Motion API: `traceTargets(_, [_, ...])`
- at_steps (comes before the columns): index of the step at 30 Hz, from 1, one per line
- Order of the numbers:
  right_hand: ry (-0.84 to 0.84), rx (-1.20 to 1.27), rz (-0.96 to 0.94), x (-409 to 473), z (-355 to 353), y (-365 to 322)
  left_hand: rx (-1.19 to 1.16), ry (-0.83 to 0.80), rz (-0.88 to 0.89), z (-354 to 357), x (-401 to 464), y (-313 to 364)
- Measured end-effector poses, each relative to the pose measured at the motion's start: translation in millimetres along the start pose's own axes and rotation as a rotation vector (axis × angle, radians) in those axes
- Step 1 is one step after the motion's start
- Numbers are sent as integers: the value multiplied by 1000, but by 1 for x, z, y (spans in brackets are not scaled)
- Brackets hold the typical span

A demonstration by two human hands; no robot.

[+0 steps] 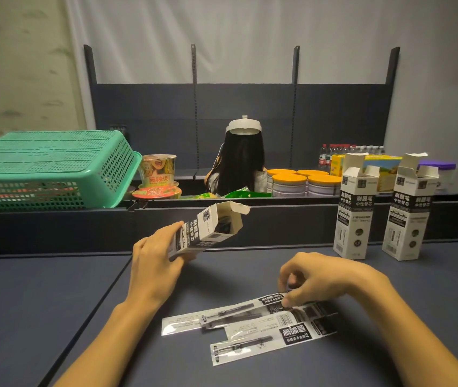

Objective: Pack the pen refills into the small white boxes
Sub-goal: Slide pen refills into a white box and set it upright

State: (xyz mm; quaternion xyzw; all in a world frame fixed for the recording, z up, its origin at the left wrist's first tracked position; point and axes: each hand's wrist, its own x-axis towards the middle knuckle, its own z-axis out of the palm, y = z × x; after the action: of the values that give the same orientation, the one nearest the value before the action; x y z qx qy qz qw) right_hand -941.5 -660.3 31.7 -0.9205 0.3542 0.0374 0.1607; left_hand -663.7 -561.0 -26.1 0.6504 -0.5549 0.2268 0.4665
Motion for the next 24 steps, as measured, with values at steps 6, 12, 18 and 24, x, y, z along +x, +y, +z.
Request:
traceTargets(6, [158,226,-101,-7,-5,-4,-20,-11,-2,-1,1,-1])
traceTargets(12, [245,197,-58,0,-4,-2,-23,-9,3,-1,1,-1])
traceTargets(18, [46,-30,58,8,4,5,-22,-7,6,-1,0,-2])
traceTargets(24, [116,-31,40,14,10,5,-29,-6,8,-1,1,-1])
